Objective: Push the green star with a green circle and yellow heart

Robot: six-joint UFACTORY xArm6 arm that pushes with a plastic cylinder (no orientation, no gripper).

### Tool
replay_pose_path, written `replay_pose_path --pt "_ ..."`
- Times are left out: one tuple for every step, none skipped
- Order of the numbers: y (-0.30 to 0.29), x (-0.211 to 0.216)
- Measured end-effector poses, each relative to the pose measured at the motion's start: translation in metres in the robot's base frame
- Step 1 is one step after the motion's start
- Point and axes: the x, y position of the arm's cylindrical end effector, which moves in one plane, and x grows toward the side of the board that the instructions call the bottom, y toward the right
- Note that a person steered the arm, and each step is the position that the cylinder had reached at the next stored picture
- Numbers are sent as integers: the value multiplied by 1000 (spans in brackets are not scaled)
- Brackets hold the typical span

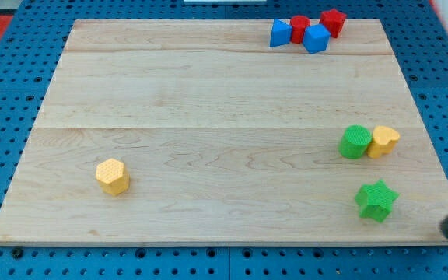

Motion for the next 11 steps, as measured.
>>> replay_pose_path --pt "-35 -27" --pt "-65 -34" --pt "-78 -28" --pt "-98 -12" --pt "-136 -30" --pt "-138 -50" --pt "-134 -65" --pt "-130 -79" --pt "-123 -86" --pt "-83 -63" --pt "-4 -86"
